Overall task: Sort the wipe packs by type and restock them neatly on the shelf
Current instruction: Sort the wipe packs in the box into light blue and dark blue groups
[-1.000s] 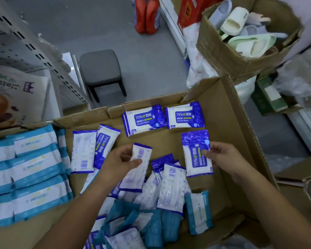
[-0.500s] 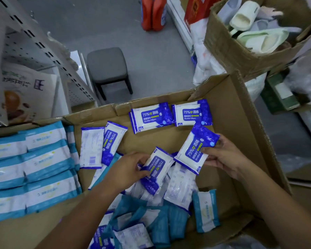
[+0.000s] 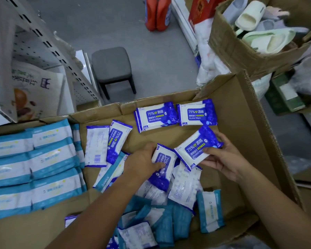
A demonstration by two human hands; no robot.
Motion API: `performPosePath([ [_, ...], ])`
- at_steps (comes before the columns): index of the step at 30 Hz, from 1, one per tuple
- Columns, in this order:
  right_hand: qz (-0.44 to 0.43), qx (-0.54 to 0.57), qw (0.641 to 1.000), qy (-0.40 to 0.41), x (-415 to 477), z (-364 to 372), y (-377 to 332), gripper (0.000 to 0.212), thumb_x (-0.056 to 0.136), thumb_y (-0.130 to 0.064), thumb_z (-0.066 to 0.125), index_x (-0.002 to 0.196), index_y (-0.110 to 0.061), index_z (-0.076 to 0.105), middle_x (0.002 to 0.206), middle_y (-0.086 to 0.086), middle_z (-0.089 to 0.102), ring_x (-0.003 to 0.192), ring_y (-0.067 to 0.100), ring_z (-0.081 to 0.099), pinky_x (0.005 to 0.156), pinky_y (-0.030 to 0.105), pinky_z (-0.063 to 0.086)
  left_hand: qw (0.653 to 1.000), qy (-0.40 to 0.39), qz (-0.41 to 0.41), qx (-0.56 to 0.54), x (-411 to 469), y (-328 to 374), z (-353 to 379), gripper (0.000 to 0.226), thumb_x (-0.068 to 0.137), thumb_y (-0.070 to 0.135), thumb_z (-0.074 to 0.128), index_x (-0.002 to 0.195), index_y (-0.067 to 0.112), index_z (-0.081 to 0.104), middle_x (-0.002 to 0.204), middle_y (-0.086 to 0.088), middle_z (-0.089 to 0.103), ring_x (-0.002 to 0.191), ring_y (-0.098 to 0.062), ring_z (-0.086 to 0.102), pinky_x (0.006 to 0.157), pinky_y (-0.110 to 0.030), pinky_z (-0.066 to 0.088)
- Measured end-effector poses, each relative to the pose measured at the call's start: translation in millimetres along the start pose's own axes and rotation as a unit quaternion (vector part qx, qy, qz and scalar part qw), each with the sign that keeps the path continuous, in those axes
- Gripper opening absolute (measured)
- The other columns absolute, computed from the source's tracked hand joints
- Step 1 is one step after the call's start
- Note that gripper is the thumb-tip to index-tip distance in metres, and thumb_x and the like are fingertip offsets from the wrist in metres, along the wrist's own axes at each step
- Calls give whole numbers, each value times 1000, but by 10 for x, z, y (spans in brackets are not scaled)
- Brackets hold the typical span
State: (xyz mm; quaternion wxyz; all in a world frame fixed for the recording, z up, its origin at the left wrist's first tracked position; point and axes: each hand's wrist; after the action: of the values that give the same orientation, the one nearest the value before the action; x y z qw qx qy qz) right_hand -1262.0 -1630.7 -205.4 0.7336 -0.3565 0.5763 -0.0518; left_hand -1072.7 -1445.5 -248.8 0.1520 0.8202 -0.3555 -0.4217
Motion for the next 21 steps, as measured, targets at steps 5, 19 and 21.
performPosePath([
  [5,28,-148,988,30,20,-12,120,43,82,-1,75,119,-15,59,102,10,74,84,26,75,74,43,63,966,33,76,244,-4,93,-123,72,80,61,69,137,35,35,120,7,65,110,-18,62,94,-36,43],
  [19,-140,-776,613,-56,255,27,-157,69,74,-46,80,134,-29,49,134,-5,54,128,16,48,104,38,30,779,-81,420,459,276,145,-490,40,60,33,86,98,35,72,104,10,61,105,-16,54,93,-39,36],
  [21,-105,-744,655,-82,303,5,-218,46,77,-43,80,115,-25,62,114,-7,64,111,15,60,95,35,41,792,-141,383,454,293,118,-512,49,73,36,79,119,36,63,127,10,55,123,-15,44,100,-38,29],
])
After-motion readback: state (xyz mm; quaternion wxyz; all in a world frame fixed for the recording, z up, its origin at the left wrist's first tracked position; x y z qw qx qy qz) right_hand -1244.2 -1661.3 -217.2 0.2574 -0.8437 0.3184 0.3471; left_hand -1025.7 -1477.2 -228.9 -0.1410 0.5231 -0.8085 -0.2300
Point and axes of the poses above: each hand's wrist, its own x-axis towards the middle knuckle, its own z-axis out of the palm, y = z × x
